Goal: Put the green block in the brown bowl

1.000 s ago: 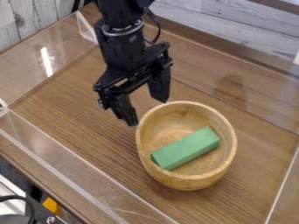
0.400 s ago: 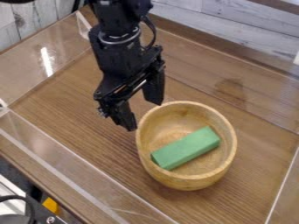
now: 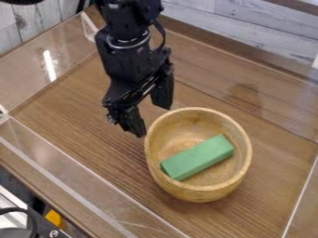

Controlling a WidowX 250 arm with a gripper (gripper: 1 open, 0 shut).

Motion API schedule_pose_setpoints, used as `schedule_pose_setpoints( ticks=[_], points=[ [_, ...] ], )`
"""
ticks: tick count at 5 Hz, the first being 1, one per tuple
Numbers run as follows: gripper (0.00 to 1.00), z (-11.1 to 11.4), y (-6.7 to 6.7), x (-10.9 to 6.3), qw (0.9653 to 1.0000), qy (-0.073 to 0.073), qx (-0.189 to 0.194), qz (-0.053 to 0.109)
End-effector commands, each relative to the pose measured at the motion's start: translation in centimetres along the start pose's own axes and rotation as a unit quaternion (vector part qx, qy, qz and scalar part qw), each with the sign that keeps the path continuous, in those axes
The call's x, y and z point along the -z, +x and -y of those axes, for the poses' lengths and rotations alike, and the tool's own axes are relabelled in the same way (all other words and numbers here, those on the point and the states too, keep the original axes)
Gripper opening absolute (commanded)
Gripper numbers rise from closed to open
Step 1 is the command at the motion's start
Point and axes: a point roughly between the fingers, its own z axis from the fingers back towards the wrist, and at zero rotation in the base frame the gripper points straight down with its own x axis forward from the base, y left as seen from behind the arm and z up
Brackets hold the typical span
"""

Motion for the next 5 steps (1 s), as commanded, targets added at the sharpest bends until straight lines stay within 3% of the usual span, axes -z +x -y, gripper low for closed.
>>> schedule_pose_setpoints(
  ticks=[1,2,4,5],
  points=[
    [1.00,-0.9,0.0,-0.5,0.9994,0.003,0.032,0.012],
    [1.00,-1.4,-0.2,-1.0,0.9978,0.013,0.065,0.012],
    [1.00,0.5,0.5,0.0,0.9996,0.020,0.020,0.003],
    [1.00,1.0,0.2,-0.8,0.9994,0.024,0.026,-0.003]
  ],
)
